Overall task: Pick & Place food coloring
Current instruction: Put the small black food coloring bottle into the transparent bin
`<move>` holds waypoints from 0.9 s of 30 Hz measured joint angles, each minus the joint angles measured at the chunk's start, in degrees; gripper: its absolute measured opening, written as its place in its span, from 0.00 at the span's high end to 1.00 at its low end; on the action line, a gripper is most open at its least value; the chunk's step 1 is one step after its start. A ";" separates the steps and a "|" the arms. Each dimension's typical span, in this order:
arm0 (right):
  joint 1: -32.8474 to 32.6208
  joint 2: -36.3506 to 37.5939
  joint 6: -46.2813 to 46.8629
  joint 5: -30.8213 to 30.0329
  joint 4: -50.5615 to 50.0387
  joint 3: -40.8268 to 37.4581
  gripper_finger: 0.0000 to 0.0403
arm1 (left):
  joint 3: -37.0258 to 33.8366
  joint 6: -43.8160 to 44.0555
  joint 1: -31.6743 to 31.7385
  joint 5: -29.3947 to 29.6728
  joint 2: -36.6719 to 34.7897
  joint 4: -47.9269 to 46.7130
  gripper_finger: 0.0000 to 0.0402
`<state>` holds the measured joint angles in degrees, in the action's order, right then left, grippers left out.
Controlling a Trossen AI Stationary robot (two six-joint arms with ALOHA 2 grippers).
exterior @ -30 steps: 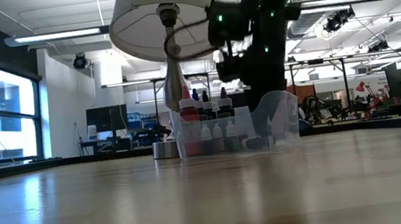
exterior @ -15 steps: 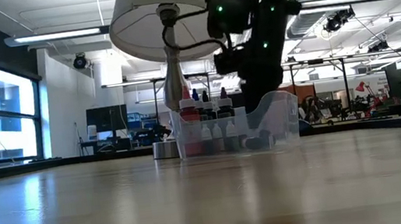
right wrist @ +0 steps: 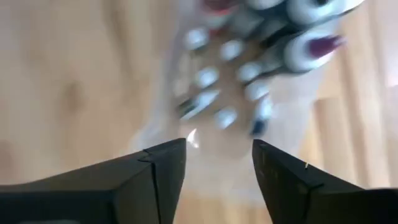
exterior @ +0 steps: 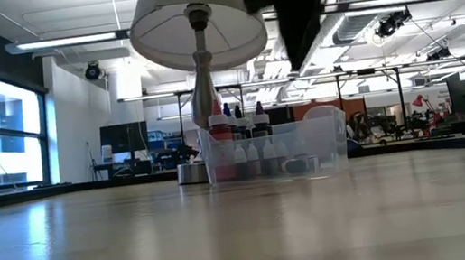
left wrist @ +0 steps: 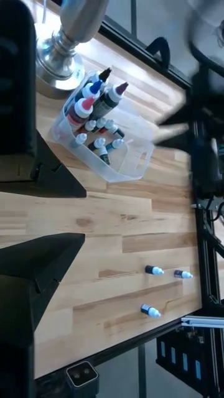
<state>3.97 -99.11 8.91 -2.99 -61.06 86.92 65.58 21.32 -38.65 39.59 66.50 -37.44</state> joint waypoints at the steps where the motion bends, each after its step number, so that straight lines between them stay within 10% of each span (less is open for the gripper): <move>1: -1.59 0.02 0.99 0.95 -3.35 2.06 0.57 | 0.00 0.00 0.01 0.01 0.00 0.01 0.75; 10: -21.14 0.06 18.54 9.21 -12.79 0.87 0.62 | 0.00 1.87 0.00 0.72 0.00 0.22 0.75; 19: -37.17 -0.05 45.96 10.43 8.95 -16.30 0.62 | 0.00 3.02 0.02 2.25 0.00 1.03 0.75; 27: -40.12 -0.02 52.27 7.33 18.73 -24.16 0.62 | 0.00 3.13 0.01 2.75 0.00 2.75 0.75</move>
<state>-36.15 -99.13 61.18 4.34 -42.33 62.76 65.58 24.45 -38.64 42.34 66.50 -34.69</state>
